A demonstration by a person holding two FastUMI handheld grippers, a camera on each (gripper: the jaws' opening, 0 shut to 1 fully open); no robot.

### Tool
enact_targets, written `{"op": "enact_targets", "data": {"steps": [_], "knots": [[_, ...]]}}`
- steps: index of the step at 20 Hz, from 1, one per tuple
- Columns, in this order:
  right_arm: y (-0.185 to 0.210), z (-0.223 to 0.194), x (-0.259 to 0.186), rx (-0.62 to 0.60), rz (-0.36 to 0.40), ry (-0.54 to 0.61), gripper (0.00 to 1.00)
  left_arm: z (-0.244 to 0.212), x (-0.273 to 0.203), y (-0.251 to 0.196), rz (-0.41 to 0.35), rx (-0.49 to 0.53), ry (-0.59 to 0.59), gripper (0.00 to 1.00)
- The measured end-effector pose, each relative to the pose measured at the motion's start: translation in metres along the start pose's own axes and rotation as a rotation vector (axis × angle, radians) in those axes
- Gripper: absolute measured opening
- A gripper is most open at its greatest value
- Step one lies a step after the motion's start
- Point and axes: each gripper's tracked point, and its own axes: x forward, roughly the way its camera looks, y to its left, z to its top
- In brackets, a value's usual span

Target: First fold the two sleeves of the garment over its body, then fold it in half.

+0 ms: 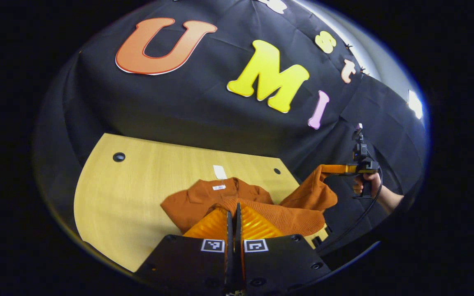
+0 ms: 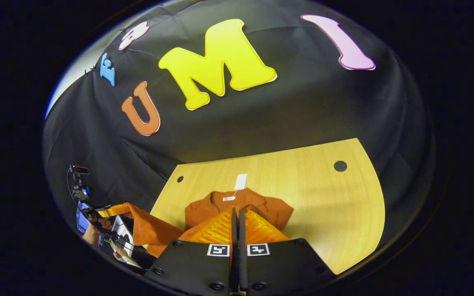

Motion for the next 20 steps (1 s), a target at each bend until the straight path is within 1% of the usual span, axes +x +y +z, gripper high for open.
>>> {"op": "enact_targets", "data": {"steps": [2, 4, 6, 8, 11, 13, 15, 16, 17, 18, 19, 20], "knots": [[-0.012, 0.009, 0.054, 0.011, 0.007, 0.019, 0.01, 0.010, 0.041, 0.032, 0.044, -0.015, 0.017, 0.05], [-0.029, 0.009, 0.107, 0.040, 0.009, 0.046, 0.01, 0.005, 0.085, 0.066, 0.091, -0.047, 0.056, 0.07], [-0.053, -0.005, 0.157, 0.060, -0.010, 0.087, 0.01, -0.009, 0.125, 0.090, 0.100, -0.113, 0.105, 0.08], [-0.076, -0.020, 0.203, 0.089, -0.026, 0.128, 0.01, -0.021, 0.157, 0.120, 0.141, -0.159, 0.148, 0.10], [-0.111, -0.028, 0.247, 0.089, -0.056, 0.148, 0.00, -0.037, 0.194, 0.164, 0.211, -0.204, 0.175, 0.13], [-0.130, -0.035, 0.267, 0.099, -0.065, 0.156, 0.01, -0.047, 0.207, 0.183, 0.251, -0.220, 0.187, 0.15], [-0.138, -0.042, 0.273, 0.113, -0.068, 0.165, 0.01, -0.056, 0.213, 0.202, 0.284, -0.239, 0.196, 0.19], [-0.142, -0.043, 0.276, 0.114, -0.066, 0.166, 0.01, -0.059, 0.215, 0.214, 0.307, -0.261, 0.189, 0.17], [-0.143, -0.044, 0.280, 0.110, -0.069, 0.167, 0.01, -0.060, 0.216, 0.218, 0.326, -0.282, 0.184, 0.25], [-0.146, -0.044, 0.279, 0.101, -0.086, 0.168, 0.07, -0.061, 0.212, 0.226, 0.356, -0.292, 0.177, 0.47], [-0.147, -0.040, 0.276, 0.099, -0.087, 0.153, 0.13, -0.061, 0.206, 0.230, 0.380, -0.297, 0.170, 0.68], [-0.146, -0.034, 0.278, 0.098, -0.093, 0.134, 0.27, -0.058, 0.201, 0.235, 0.397, -0.299, 0.160, 0.90]]}}
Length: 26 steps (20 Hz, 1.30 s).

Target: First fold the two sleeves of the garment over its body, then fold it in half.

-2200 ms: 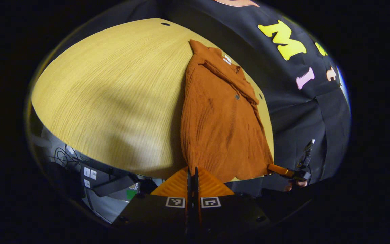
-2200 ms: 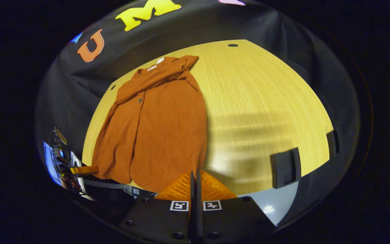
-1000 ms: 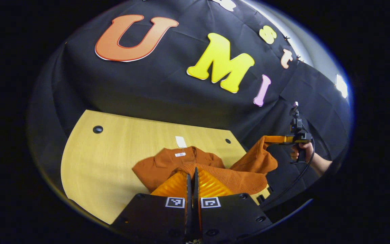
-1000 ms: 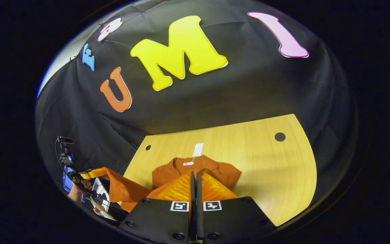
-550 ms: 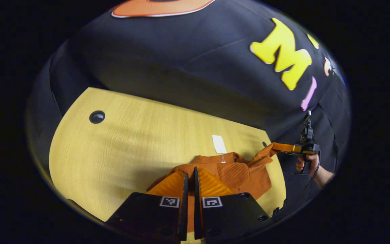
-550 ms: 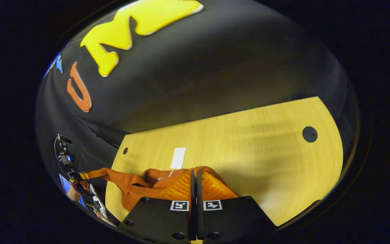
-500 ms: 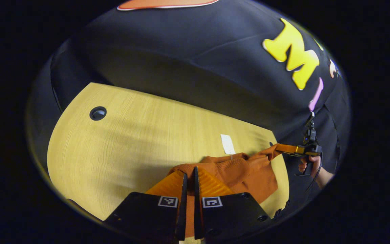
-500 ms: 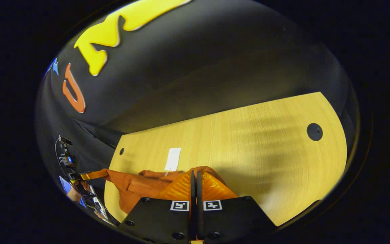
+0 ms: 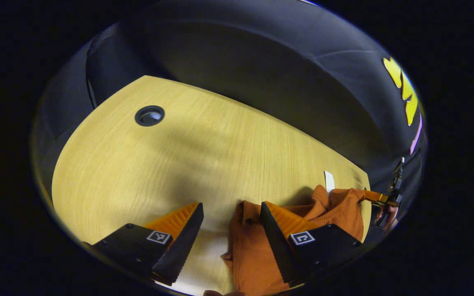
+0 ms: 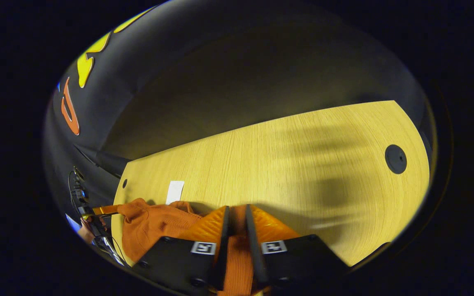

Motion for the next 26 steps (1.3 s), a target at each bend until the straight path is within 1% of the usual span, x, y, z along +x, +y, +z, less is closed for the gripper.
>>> {"op": "enact_targets", "data": {"steps": [1, 3, 4, 5, 6, 7, 8, 9, 10, 11, 12, 13, 15, 17, 19, 20, 22, 23, 24, 25, 26], "knots": [[0.002, 0.005, -0.001, 0.004, 0.007, -0.021, 0.40, 0.005, -0.005, 0.002, 0.014, 0.000, -0.018, 0.90], [0.005, 0.014, -0.018, -0.003, -0.003, -0.047, 0.68, 0.014, -0.018, 0.008, 0.049, 0.023, -0.058, 0.90], [0.005, 0.015, -0.027, -0.014, -0.013, -0.059, 0.69, 0.020, -0.030, 0.009, 0.065, 0.035, -0.085, 0.90], [0.009, 0.020, -0.039, -0.029, -0.020, -0.086, 0.76, 0.028, -0.045, 0.004, 0.073, 0.036, -0.120, 0.91], [0.016, 0.022, -0.053, -0.051, -0.026, -0.116, 0.75, 0.037, -0.060, -0.006, 0.067, 0.033, -0.163, 0.91], [0.023, 0.025, -0.070, -0.077, -0.035, -0.149, 0.85, 0.044, -0.076, -0.022, 0.064, 0.033, -0.207, 0.91], [0.032, 0.027, -0.090, -0.104, -0.038, -0.183, 0.78, 0.050, -0.093, -0.034, 0.067, 0.039, -0.254, 0.91], [0.044, 0.026, -0.113, -0.134, -0.044, -0.219, 0.80, 0.054, -0.111, -0.048, 0.064, 0.050, -0.301, 0.91], [0.054, 0.023, -0.141, -0.165, -0.053, -0.259, 0.94, 0.058, -0.129, -0.061, 0.057, 0.065, -0.351, 0.91], [0.069, 0.020, -0.170, -0.194, -0.060, -0.304, 0.96, 0.060, -0.151, -0.076, 0.045, 0.083, -0.400, 0.91], [0.088, 0.016, -0.200, -0.220, -0.060, -0.350, 0.89, 0.061, -0.174, -0.093, 0.027, 0.107, -0.450, 0.91], [0.106, 0.009, -0.232, -0.245, -0.067, -0.397, 0.96, 0.058, -0.199, -0.107, 0.013, 0.137, -0.500, 0.91], [0.142, -0.008, -0.297, -0.289, -0.069, -0.498, 0.97, 0.045, -0.257, -0.126, 0.009, 0.205, -0.596, 0.91], [0.177, -0.027, -0.359, -0.325, -0.074, -0.603, 0.97, 0.033, -0.311, -0.152, -0.002, 0.270, -0.713, 0.94], [0.205, -0.049, -0.409, -0.353, -0.091, -0.702, 0.96, 0.008, -0.360, -0.165, -0.002, 0.298, -0.795, 0.93], [0.218, -0.063, -0.431, -0.372, -0.097, -0.748, 0.98, -0.004, -0.390, -0.168, 0.007, 0.299, -0.831, 0.93], [0.238, -0.086, -0.477, -0.424, -0.113, -0.849, 0.97, -0.031, -0.429, -0.172, 0.025, 0.298, -0.878, 0.94], [0.246, -0.099, -0.496, -0.455, -0.128, -0.891, 0.97, -0.041, -0.440, -0.172, 0.041, 0.299, -0.897, 0.94], [0.251, -0.115, -0.507, -0.478, -0.142, -0.908, 0.93, -0.055, -0.451, -0.174, 0.055, 0.299, -0.910, 0.95], [0.259, -0.135, -0.512, -0.490, -0.127, -0.902, 0.93, -0.068, -0.459, -0.175, 0.054, 0.309, -0.930, 0.96], [0.263, -0.153, -0.510, -0.488, -0.112, -0.881, 0.97, -0.080, -0.466, -0.181, 0.036, 0.317, -0.950, 0.96]]}}
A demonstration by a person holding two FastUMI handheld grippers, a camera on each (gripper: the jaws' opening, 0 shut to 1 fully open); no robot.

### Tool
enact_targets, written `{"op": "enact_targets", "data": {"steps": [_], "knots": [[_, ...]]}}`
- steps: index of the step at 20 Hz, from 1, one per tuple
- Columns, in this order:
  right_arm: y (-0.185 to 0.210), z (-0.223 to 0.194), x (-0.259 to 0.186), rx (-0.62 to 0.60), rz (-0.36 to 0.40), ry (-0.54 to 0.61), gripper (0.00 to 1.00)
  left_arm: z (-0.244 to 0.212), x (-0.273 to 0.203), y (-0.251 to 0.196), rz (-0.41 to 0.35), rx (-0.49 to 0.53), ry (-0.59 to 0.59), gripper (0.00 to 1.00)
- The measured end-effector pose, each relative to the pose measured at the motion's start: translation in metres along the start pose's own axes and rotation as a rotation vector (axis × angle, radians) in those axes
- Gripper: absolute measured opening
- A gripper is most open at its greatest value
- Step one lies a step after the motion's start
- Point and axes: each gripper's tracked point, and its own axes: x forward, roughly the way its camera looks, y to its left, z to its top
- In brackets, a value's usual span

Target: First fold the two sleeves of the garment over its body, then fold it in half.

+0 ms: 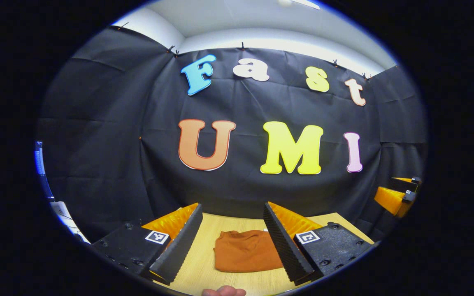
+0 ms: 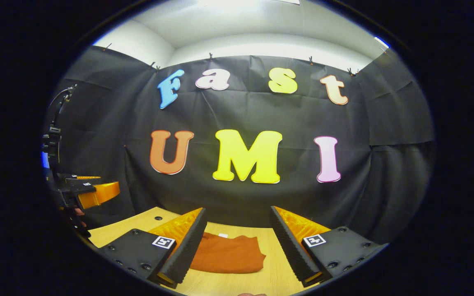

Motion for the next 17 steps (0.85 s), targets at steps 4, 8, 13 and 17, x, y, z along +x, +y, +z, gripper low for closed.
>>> {"op": "enact_targets", "data": {"steps": [4, 8, 13, 17], "knots": [[0.017, -0.030, -0.042, 0.069, -0.001, 0.042, 0.95, -0.016, -0.041, -0.025, -0.058, -0.056, -0.020, 0.96], [0.022, -0.059, -0.064, 0.120, -0.014, 0.055, 0.96, -0.033, -0.069, -0.026, -0.032, -0.012, -0.030, 0.96], [0.013, -0.057, -0.068, 0.070, -0.037, 0.033, 0.96, -0.048, -0.085, -0.047, -0.060, 0.031, -0.007, 0.96], [0.007, -0.052, -0.069, 0.063, -0.054, 0.016, 0.94, -0.048, -0.083, -0.049, -0.048, 0.027, -0.004, 0.96]]}}
